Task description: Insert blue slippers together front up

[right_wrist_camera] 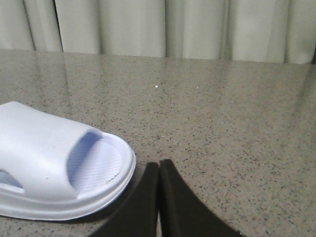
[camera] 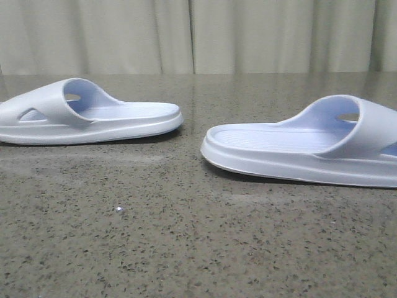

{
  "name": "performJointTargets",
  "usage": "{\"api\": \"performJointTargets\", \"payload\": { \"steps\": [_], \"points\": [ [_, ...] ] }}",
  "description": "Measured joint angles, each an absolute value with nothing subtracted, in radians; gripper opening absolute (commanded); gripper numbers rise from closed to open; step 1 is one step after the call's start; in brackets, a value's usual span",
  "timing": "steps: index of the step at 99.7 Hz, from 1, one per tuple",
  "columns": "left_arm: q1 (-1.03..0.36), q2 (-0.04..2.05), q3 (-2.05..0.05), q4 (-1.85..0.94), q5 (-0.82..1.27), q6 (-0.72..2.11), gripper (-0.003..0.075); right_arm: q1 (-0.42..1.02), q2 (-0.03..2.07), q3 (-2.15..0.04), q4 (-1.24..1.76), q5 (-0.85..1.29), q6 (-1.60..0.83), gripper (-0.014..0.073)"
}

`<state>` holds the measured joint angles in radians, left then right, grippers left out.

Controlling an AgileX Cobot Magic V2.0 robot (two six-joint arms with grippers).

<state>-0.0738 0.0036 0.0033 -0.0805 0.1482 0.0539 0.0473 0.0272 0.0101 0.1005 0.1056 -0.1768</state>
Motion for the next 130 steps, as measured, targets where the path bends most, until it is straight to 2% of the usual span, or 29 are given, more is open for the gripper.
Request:
{"api": "performJointTargets", "payload": {
  "steps": [17, 30, 65, 79, 101, 130],
  "points": [
    [-0.074, 0.004, 0.003, -0.094, 0.148, 0.054, 0.0015, 0.047, 0.027, 0.010, 0.101, 0.056, -0.177, -0.0085],
    [-0.074, 0.004, 0.003, -0.206, 0.143, 0.054, 0.0015, 0.047, 0.027, 0.010, 0.153, 0.049, -0.177, -0.0085],
    [-0.074, 0.004, 0.003, -0.712, 0.076, 0.054, 0.0015, 0.047, 0.027, 0.010, 0.656, 0.014, -0.177, -0.0085],
    [-0.074, 0.004, 0.002, -0.797, 0.063, 0.054, 0.0015, 0.047, 0.027, 0.010, 0.745, 0.020, -0.174, -0.0076],
    [-0.074, 0.082, -0.082, -0.720, 0.074, 0.053, 0.0015, 0.040, 0.082, -0.073, 0.755, 0.055, -0.231, -0.0075],
    [-0.074, 0.468, -0.405, -0.320, 0.365, 0.053, 0.0015, 0.038, 0.455, -0.308, 0.681, 0.248, -0.281, -0.0078]
  ]
}}
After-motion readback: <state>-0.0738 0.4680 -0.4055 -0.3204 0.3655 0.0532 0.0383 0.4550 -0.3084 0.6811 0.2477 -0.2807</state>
